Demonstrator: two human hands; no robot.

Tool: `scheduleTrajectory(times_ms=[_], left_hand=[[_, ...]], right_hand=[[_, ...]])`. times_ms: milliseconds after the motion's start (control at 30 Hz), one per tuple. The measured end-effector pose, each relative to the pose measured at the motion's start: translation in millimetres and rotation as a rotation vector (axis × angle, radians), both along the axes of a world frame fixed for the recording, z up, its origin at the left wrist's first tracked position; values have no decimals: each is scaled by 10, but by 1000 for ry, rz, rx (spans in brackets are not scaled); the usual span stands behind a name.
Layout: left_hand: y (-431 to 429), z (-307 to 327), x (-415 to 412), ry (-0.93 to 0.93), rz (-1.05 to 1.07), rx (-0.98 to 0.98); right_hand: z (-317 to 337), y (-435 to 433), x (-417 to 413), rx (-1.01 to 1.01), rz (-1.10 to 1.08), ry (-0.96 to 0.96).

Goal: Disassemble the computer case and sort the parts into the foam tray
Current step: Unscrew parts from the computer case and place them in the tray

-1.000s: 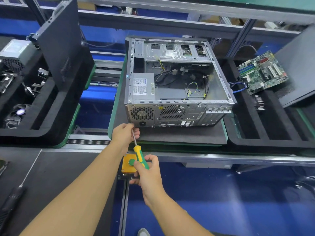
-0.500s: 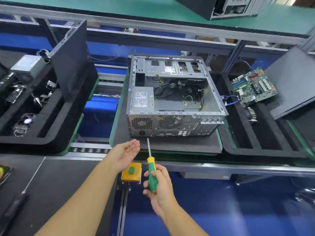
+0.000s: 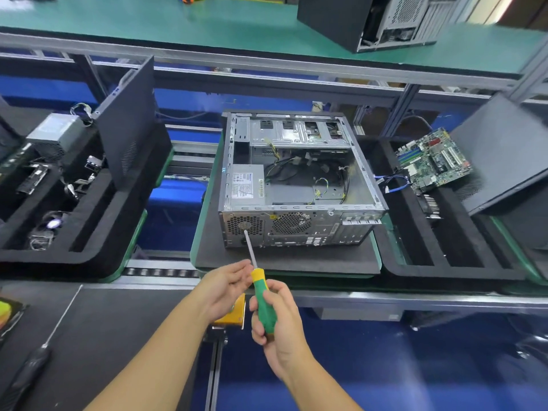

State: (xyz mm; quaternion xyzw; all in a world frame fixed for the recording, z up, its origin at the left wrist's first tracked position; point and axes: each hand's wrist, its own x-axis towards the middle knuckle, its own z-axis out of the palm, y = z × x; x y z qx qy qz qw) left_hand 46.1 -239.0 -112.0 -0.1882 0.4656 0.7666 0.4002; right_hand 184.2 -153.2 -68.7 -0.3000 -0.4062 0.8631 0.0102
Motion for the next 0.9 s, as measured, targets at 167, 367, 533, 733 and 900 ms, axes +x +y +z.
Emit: scheduleTrajectory(times_ms=[167,367,533,733,900], left_hand=[[668,417,245,140,-409,-3],[1873,735,588,301,-641,-144],[2954,727,736,283,-751,-170],[4135,291,606,841,-1032,-693],[4499,-106,404,1600,-1245,-1223]], right_hand=[[306,476,23,-21,-61,194],[598,1550,135,110,-171,273],[723,2574,341,278,-285,216],[598,3691,684,328,-405,119],[483,4199,787,349,-391,96]])
